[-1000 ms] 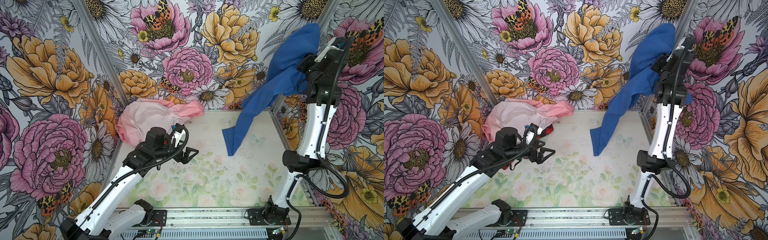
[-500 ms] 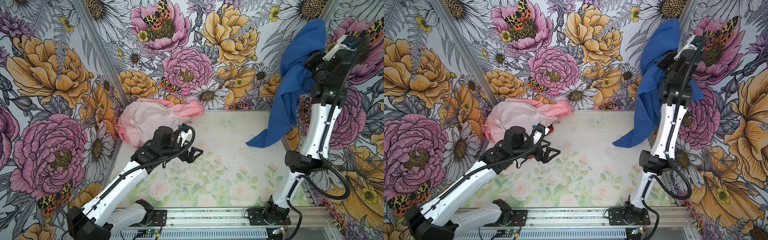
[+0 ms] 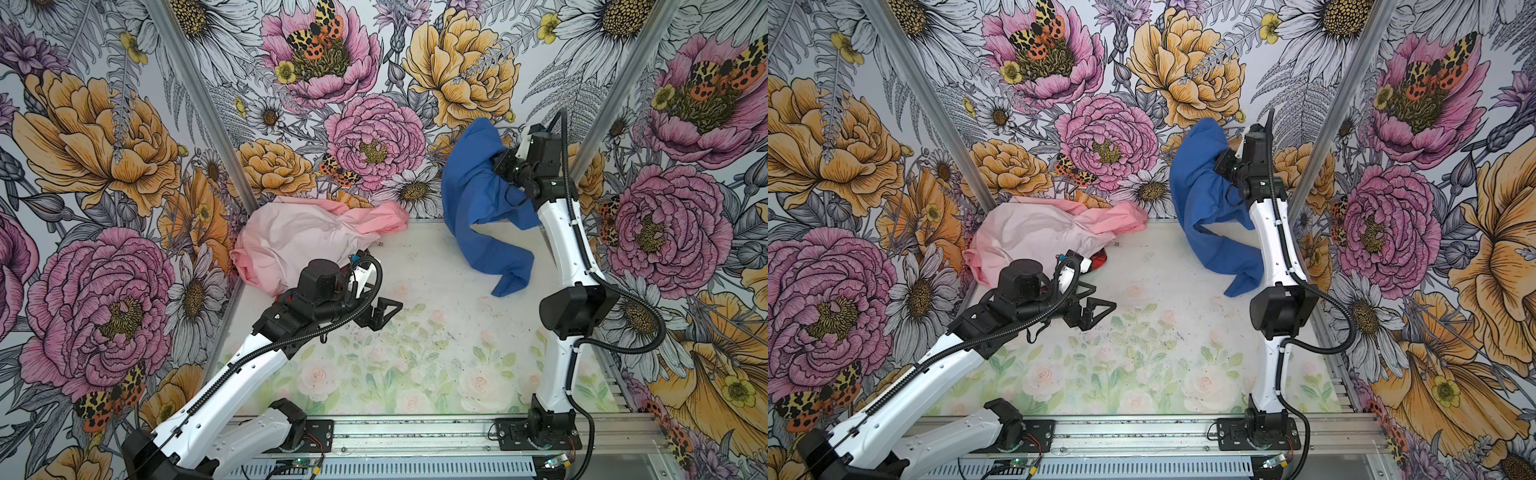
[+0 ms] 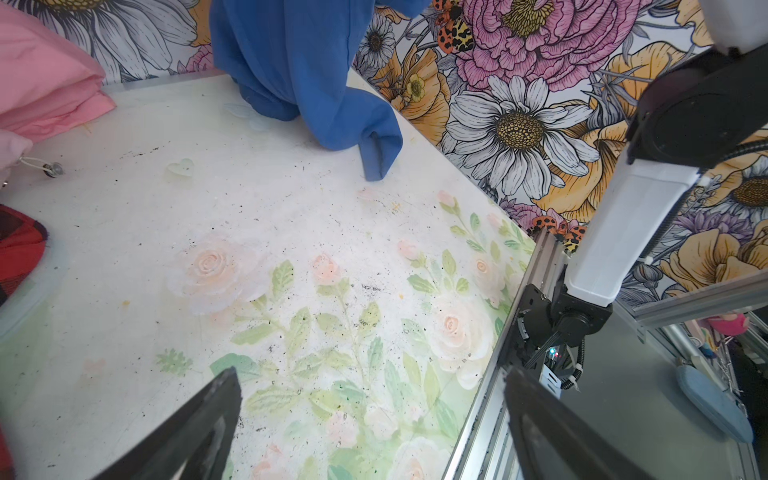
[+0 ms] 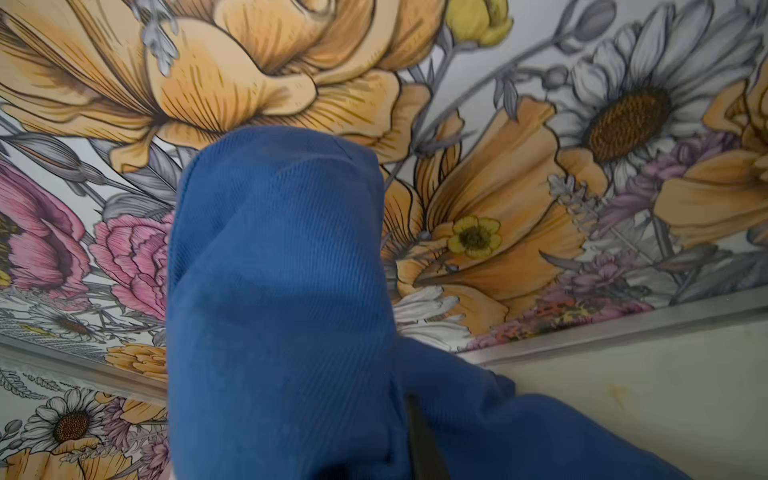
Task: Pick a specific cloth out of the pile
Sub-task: 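Lift the blue cloth high with the right gripper toward the far corner, then lower the blue cloth onto the table near the far corner and release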
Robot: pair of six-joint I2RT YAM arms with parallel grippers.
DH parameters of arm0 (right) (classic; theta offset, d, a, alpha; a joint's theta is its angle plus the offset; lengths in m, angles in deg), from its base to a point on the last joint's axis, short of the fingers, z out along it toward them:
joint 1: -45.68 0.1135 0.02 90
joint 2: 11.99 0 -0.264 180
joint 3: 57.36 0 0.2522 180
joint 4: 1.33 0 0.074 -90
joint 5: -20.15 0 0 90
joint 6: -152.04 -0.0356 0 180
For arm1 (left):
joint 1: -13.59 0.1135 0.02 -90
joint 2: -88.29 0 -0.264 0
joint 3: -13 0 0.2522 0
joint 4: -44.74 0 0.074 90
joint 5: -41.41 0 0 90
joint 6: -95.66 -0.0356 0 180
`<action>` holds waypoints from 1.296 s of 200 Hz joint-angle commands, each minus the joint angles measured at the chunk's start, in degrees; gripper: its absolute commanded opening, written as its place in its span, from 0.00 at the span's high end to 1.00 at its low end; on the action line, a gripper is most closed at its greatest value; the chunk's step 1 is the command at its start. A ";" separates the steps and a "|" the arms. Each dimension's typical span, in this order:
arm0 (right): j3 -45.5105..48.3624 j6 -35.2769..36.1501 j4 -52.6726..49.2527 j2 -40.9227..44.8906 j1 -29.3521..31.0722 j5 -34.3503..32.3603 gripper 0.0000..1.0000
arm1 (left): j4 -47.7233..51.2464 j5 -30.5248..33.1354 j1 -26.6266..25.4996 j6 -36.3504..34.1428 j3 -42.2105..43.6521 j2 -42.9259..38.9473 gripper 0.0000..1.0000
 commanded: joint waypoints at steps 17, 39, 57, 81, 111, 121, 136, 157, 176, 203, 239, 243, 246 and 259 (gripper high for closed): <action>17.33 -1.67 5.93 19.23 -1.69 -8.69 1.00 | -0.94 2.14 0.06 0.33 1.29 -0.03 0.01; 30.84 -3.06 5.53 27.84 -5.07 -11.36 1.00 | -0.89 2.15 -0.13 0.11 1.21 0.74 0.01; 38.54 -0.42 3.99 31.98 -8.13 -10.66 1.00 | -1.08 2.04 -0.20 -0.30 1.21 1.10 0.01; 44.23 3.27 1.49 32.82 -10.46 -9.96 1.00 | -1.20 2.10 -0.25 -0.84 0.87 1.83 0.01; 45.74 6.95 1.55 31.20 -10.53 -14.68 1.00 | -1.24 2.01 -0.62 -0.46 0.68 2.37 0.01; 44.35 8.05 1.53 29.58 -10.48 -16.04 1.00 | -1.28 2.32 -1.03 -0.26 0.81 1.96 0.01; 41.22 10.07 1.00 26.78 -9.61 -18.95 1.00 | -1.37 3.08 -1.43 0.26 1.28 1.28 0.01; 34.50 14.03 -1.52 21.40 -6.74 -25.02 1.00 | -1.38 3.54 -1.44 0.96 2.02 0.00 0.01; 29.72 15.22 -2.80 16.07 -3.77 -26.91 1.00 | -1.28 3.77 -1.46 1.61 2.73 -1.19 0.01; 25.83 14.53 -2.69 9.80 1.20 -28.00 1.00 | -1.04 4.33 -1.40 2.59 3.87 -3.31 0.01; 26.09 11.24 -2.29 3.89 5.44 -28.41 1.00 | 0.03 4.82 -1.35 3.21 4.37 -4.86 0.01; 26.37 10.74 -1.99 3.34 5.54 -27.86 1.00 | 0.02 4.75 -1.35 3.35 4.37 -4.87 0.01; 26.61 10.30 -1.66 2.99 5.51 -27.25 1.00 | 0.13 4.76 -1.39 3.31 4.45 -4.95 0.01; 29.25 7.57 0.92 1.91 4.69 -23.09 1.00 | 0.27 4.70 -1.38 3.48 4.42 -4.96 0.01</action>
